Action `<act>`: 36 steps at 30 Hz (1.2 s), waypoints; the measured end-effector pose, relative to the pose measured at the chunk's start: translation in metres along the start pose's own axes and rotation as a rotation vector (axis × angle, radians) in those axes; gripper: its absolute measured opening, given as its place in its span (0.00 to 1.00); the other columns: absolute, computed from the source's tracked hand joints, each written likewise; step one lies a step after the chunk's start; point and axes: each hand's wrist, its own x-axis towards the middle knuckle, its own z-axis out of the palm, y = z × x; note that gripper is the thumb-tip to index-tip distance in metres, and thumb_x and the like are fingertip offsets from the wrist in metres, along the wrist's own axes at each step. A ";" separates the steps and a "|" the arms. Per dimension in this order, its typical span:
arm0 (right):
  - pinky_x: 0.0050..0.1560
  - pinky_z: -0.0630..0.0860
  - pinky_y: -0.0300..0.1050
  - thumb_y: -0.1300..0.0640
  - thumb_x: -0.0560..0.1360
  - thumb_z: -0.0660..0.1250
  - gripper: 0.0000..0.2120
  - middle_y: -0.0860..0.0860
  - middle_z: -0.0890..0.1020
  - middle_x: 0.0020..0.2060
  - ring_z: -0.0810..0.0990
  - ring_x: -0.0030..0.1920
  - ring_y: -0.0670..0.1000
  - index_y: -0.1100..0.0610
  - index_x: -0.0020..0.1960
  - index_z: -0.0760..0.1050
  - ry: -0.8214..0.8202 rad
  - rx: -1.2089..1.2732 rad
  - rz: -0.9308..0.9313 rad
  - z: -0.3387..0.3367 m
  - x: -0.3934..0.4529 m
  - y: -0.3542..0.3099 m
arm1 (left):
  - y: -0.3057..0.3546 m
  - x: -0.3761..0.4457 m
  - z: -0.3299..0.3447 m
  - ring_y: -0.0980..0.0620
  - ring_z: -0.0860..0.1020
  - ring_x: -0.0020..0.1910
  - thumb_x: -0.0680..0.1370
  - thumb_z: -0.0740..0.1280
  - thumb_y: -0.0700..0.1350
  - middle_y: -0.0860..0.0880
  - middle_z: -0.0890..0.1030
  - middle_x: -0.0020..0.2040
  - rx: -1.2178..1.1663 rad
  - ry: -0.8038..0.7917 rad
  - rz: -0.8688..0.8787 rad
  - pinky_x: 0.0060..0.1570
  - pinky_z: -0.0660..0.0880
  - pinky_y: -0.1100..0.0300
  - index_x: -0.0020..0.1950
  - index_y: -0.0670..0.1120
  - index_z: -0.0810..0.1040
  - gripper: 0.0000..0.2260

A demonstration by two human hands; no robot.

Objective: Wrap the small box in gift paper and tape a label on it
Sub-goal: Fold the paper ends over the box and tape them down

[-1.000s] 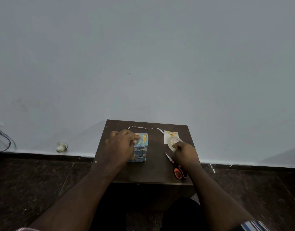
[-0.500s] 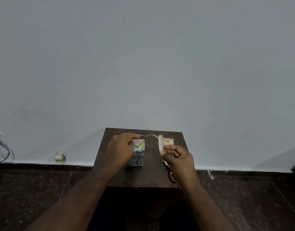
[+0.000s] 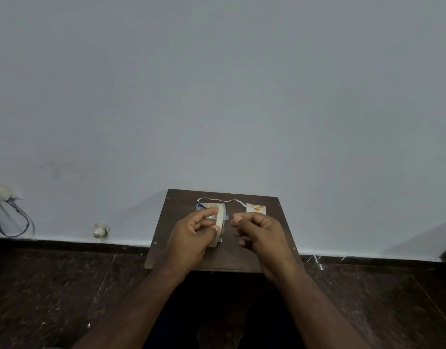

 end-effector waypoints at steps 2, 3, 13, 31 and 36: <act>0.38 0.75 0.44 0.58 0.77 0.71 0.05 0.55 0.82 0.39 0.77 0.40 0.49 0.59 0.45 0.84 -0.037 -0.048 0.055 0.003 0.002 -0.005 | 0.001 -0.003 -0.002 0.60 0.84 0.45 0.78 0.70 0.35 0.53 0.87 0.45 0.023 -0.005 0.012 0.44 0.76 0.71 0.61 0.55 0.80 0.18; 0.38 0.74 0.44 0.59 0.76 0.71 0.06 0.54 0.82 0.38 0.77 0.39 0.49 0.60 0.44 0.84 -0.049 -0.061 0.075 0.005 0.002 -0.007 | 0.001 -0.003 -0.003 0.59 0.85 0.46 0.78 0.71 0.36 0.51 0.86 0.48 0.041 -0.011 0.019 0.45 0.76 0.71 0.63 0.54 0.80 0.18; 0.38 0.75 0.49 0.57 0.77 0.68 0.06 0.53 0.82 0.35 0.79 0.35 0.53 0.57 0.42 0.80 -0.040 -0.558 -0.130 0.011 0.019 -0.015 | -0.001 0.000 -0.004 0.55 0.86 0.44 0.76 0.72 0.41 0.50 0.87 0.46 0.061 -0.057 0.007 0.49 0.81 0.56 0.62 0.57 0.81 0.18; 0.39 0.72 0.44 0.53 0.79 0.67 0.04 0.45 0.76 0.46 0.73 0.43 0.43 0.50 0.52 0.79 -0.103 -1.085 -0.678 0.010 0.026 -0.009 | -0.003 0.002 -0.007 0.47 0.87 0.42 0.78 0.66 0.35 0.45 0.72 0.35 -0.105 -0.158 -0.114 0.49 0.82 0.44 0.54 0.56 0.86 0.17; 0.46 0.74 0.31 0.53 0.73 0.76 0.20 0.44 0.81 0.47 0.78 0.43 0.41 0.47 0.64 0.80 -0.068 -0.787 -0.493 0.007 0.027 -0.010 | 0.001 0.001 -0.010 0.52 0.80 0.40 0.79 0.70 0.40 0.45 0.76 0.39 -0.172 -0.121 -0.164 0.40 0.82 0.55 0.49 0.55 0.87 0.10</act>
